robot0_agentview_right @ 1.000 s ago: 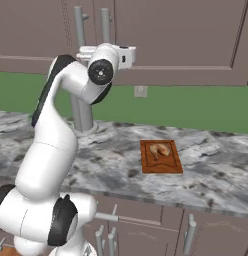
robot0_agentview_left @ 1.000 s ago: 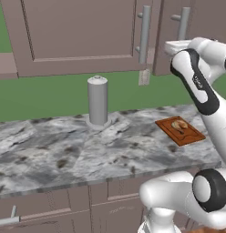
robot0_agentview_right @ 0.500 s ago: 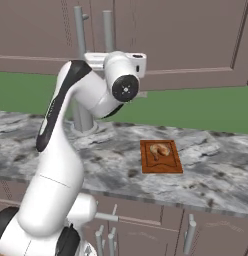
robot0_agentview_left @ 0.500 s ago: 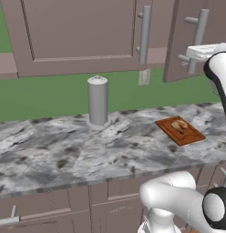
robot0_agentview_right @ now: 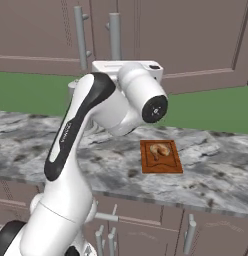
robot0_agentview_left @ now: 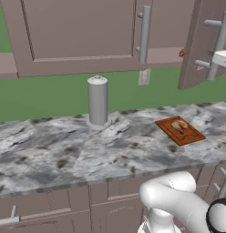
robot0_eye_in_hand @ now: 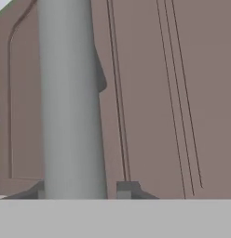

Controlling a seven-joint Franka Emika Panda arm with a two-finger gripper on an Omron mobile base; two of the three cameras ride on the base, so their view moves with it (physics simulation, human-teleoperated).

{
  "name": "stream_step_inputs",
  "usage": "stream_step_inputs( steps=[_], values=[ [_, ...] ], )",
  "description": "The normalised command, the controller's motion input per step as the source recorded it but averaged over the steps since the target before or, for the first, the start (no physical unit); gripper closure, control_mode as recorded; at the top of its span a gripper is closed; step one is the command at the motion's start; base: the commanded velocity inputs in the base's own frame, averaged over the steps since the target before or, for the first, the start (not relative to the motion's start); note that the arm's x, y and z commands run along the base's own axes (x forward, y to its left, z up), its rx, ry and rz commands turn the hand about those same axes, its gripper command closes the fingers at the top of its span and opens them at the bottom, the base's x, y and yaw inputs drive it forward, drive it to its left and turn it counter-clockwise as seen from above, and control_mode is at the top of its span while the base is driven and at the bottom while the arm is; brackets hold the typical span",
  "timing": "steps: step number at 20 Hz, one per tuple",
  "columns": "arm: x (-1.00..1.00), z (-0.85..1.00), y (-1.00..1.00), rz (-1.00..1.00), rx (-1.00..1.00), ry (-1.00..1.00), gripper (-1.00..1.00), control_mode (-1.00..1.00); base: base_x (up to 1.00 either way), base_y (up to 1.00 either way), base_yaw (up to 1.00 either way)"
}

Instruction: Open the cabinet, retrieve the rolling pin, and place it next to the meat on the cutting board to prepare for tenderizing.

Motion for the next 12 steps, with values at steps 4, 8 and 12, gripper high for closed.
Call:
stream_step_inputs(
  steps=[4,8,12],
  values=[
    [-0.42,0.0,-0.8,0.12,0.03,-0.02,-1.0,-1.0,0.0,0.0,0.0],
    [-0.08,-0.04,-0.38,0.03,0.0,0.01,-1.0,-1.0,0.0,0.0,0.0],
    [-0.05,-0.1,0.0,0.0,-0.07,0.01,-1.0,-1.0,0.0,0.0,0.0]
  ],
)
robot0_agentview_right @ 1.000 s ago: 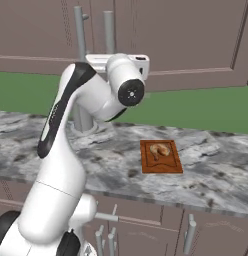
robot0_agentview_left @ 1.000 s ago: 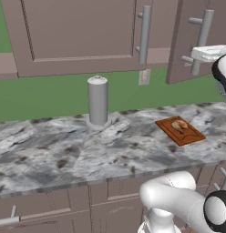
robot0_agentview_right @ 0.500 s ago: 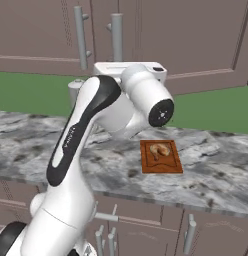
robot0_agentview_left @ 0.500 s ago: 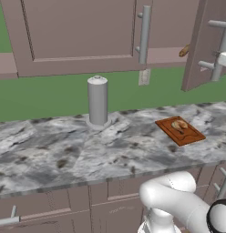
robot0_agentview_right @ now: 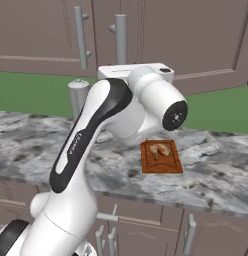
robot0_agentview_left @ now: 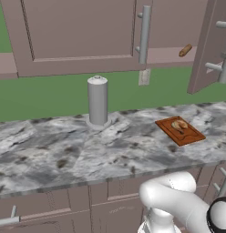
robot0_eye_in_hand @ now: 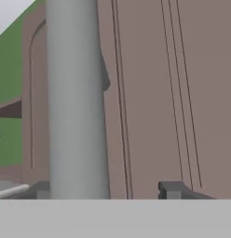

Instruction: Open the cabinet, retrieve the rolling pin, and place it next to the meat on the cutting board to prepare for tenderizing.

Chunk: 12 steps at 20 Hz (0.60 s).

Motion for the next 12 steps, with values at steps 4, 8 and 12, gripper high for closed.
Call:
stream_step_inputs(
  steps=[4,8,12],
  values=[
    [-0.44,0.0,-0.01,0.0,-0.12,-0.18,-1.0,-1.0,0.0,0.0,0.0],
    [-0.24,0.0,-0.05,0.0,-0.12,-0.11,-1.0,-1.0,0.0,0.0,0.0],
    [-0.77,0.01,0.0,0.0,-0.17,-0.15,-1.0,-1.0,0.0,0.0,0.0]
  ],
)
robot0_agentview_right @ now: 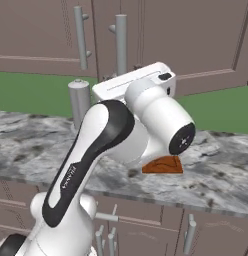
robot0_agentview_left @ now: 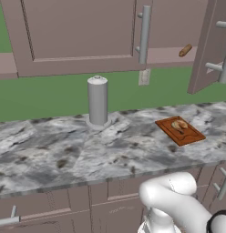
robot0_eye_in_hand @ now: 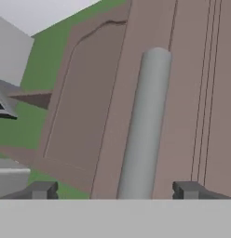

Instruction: Open the cabinet, retrieve the rolling pin, and place it next to the meat on the cutting board to prepare for tenderizing.

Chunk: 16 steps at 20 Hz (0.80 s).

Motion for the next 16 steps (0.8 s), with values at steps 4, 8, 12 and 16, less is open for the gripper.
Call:
stream_step_inputs(
  steps=[4,8,12,16],
  values=[
    [-0.96,0.13,0.05,-0.06,-0.25,-0.19,-1.0,-1.0,0.0,0.0,0.0],
    [-0.69,0.08,0.4,-0.19,-0.29,-0.11,-1.0,-1.0,0.0,0.0,0.0],
    [-0.21,0.0,0.66,-0.26,-0.3,-0.01,-1.0,-1.0,0.0,0.0,0.0],
    [-0.18,0.0,0.7,-0.24,-0.3,-0.01,-1.0,-1.0,0.0,0.0,0.0]
  ],
)
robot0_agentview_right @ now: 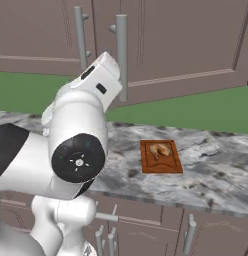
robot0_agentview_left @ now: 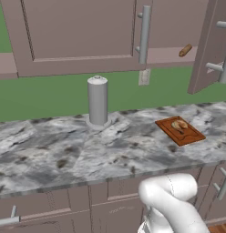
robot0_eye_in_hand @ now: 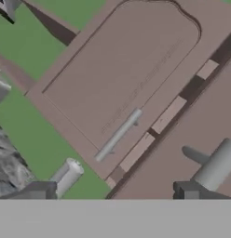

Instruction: Open the cabinet, retrieve the rolling pin, and place it next to the meat on the cutting board to prepare for tenderizing.

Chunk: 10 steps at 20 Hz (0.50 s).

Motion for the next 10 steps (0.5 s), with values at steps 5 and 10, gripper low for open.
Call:
stream_step_inputs(
  steps=[5,10],
  values=[
    [-0.03,0.0,0.78,-0.25,-0.29,0.0,-1.0,-1.0,0.0,0.0,0.0],
    [0.07,-0.01,0.77,-0.22,-0.27,0.0,-1.0,-1.0,0.0,0.0,0.0]
  ],
)
